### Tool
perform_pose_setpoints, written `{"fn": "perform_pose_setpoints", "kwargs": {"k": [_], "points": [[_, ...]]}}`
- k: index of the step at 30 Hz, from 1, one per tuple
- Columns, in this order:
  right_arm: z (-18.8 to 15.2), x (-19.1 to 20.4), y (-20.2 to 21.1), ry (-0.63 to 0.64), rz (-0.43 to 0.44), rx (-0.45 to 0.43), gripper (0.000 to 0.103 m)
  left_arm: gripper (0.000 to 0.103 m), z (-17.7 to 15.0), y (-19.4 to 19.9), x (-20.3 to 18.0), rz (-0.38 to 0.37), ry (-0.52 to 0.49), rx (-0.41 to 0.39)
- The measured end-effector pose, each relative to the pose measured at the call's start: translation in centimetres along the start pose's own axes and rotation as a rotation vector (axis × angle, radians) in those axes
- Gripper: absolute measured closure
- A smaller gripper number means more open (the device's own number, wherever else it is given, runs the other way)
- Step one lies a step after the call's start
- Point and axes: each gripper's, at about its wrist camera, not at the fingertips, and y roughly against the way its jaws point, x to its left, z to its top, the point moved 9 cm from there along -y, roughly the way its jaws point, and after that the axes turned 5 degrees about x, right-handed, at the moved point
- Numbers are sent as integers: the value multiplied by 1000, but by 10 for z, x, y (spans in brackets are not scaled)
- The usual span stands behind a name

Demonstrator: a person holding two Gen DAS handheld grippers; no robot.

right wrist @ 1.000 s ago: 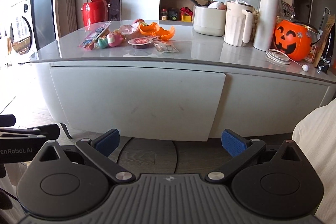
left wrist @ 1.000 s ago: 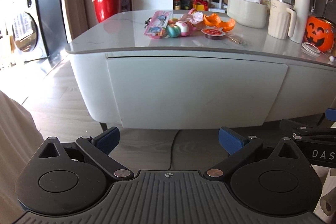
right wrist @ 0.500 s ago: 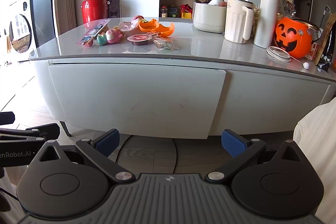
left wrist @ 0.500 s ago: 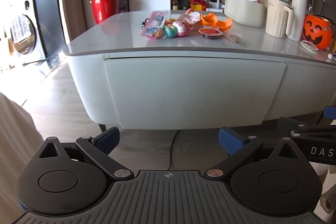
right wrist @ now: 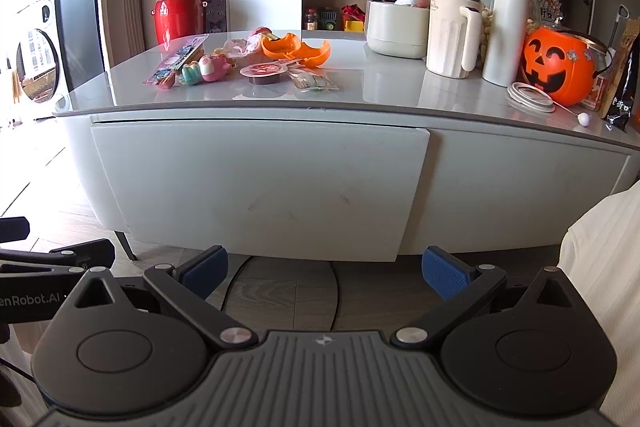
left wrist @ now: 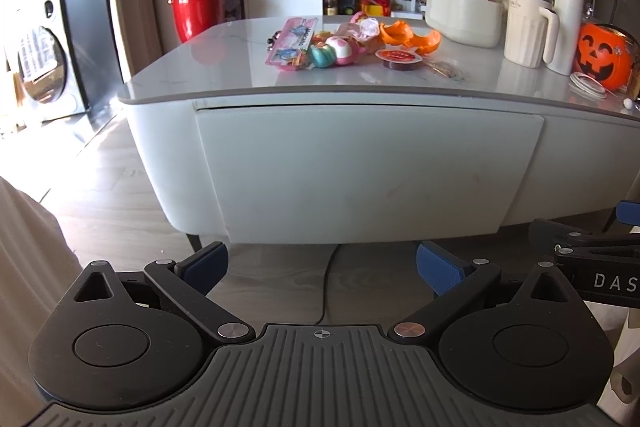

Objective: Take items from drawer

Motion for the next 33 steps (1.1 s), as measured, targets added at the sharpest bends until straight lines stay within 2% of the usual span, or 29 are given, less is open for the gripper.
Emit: {"fn": "perform_pose_setpoints", "kwargs": {"k": [33], "points": [[-2, -1, -2, -9, 1, 9, 0, 0, 0, 0, 0, 0, 4, 2]]}}
